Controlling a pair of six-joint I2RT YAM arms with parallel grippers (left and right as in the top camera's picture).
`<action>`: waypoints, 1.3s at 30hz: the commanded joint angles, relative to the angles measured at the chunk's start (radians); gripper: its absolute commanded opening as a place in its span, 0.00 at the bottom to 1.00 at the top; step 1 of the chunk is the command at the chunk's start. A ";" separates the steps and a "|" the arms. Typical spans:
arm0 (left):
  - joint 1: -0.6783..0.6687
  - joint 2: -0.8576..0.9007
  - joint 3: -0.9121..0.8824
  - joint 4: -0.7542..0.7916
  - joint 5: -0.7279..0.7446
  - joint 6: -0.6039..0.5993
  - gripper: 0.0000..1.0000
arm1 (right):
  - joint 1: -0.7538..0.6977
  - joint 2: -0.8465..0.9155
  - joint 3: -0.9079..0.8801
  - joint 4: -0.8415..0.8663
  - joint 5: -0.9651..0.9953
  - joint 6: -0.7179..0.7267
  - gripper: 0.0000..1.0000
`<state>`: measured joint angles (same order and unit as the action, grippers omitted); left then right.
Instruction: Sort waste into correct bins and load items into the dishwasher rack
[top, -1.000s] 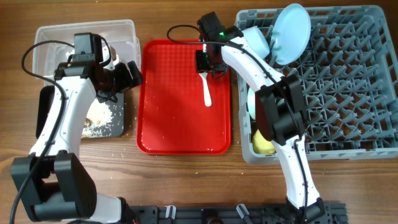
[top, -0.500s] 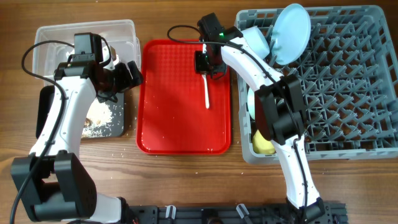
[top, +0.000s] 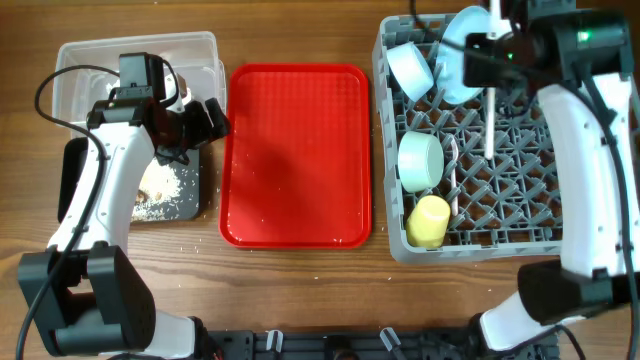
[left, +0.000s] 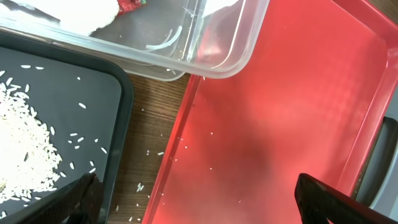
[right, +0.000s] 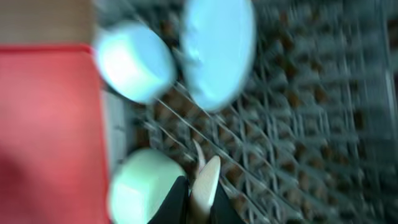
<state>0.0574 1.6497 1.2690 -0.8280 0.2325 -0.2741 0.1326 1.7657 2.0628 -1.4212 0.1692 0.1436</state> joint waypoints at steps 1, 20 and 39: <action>-0.002 -0.013 0.005 0.001 -0.003 0.009 1.00 | -0.055 0.027 -0.223 0.090 0.032 -0.042 0.04; -0.002 -0.013 0.005 0.001 -0.003 0.009 1.00 | -0.070 -0.358 -0.120 0.123 -0.272 0.008 1.00; -0.002 -0.013 0.005 0.001 -0.003 0.009 1.00 | -0.070 -1.153 -1.481 1.360 -0.092 -0.008 1.00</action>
<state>0.0574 1.6497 1.2694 -0.8295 0.2321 -0.2745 0.0620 0.7528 0.8520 -0.2020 0.0643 0.1520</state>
